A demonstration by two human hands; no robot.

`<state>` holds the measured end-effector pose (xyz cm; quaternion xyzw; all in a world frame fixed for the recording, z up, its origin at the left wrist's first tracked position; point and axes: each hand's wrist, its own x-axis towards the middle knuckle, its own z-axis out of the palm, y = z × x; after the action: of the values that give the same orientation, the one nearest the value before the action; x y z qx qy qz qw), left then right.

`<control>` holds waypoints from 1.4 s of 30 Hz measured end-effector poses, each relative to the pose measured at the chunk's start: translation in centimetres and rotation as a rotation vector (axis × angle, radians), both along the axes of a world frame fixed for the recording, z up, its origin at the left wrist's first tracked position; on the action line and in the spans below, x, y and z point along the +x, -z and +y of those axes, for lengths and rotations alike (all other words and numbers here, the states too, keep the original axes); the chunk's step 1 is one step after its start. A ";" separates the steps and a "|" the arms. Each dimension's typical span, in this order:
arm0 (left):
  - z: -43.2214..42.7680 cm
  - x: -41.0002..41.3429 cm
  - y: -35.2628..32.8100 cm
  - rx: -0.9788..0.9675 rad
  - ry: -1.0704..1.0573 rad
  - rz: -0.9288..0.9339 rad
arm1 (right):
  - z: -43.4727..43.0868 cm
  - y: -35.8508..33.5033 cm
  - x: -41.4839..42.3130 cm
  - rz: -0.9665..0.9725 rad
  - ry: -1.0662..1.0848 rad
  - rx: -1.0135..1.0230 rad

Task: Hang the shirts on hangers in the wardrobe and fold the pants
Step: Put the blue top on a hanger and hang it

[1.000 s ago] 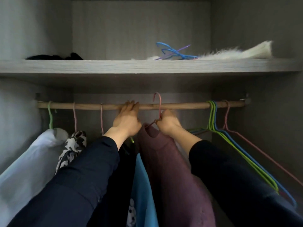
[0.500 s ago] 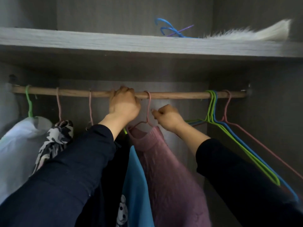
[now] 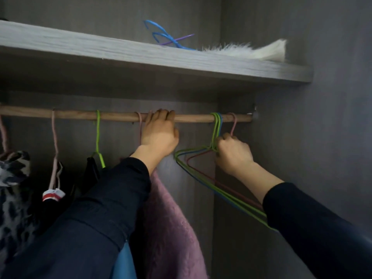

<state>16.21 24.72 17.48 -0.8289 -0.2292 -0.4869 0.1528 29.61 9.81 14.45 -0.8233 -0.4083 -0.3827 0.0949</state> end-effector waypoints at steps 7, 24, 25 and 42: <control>-0.1 0.3 0.3 -0.032 0.051 -0.037 | 0.1 -0.1 0.3 -0.055 -0.032 -0.002; -0.3 0.0 0.3 -0.082 0.089 -0.006 | 0.4 -0.5 -3.6 0.347 -0.274 0.270; -0.3 -0.1 0.3 -0.092 0.094 -0.003 | 0.3 -0.1 -4.0 0.351 -0.284 0.272; -11.1 1.0 8.8 -0.359 0.436 0.056 | -14.9 9.8 -9.0 0.643 -0.142 0.376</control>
<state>17.22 13.64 8.64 -0.8856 -0.1235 -0.4367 -0.0986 20.57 -5.06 4.63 -0.8391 -0.3364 -0.1655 0.3941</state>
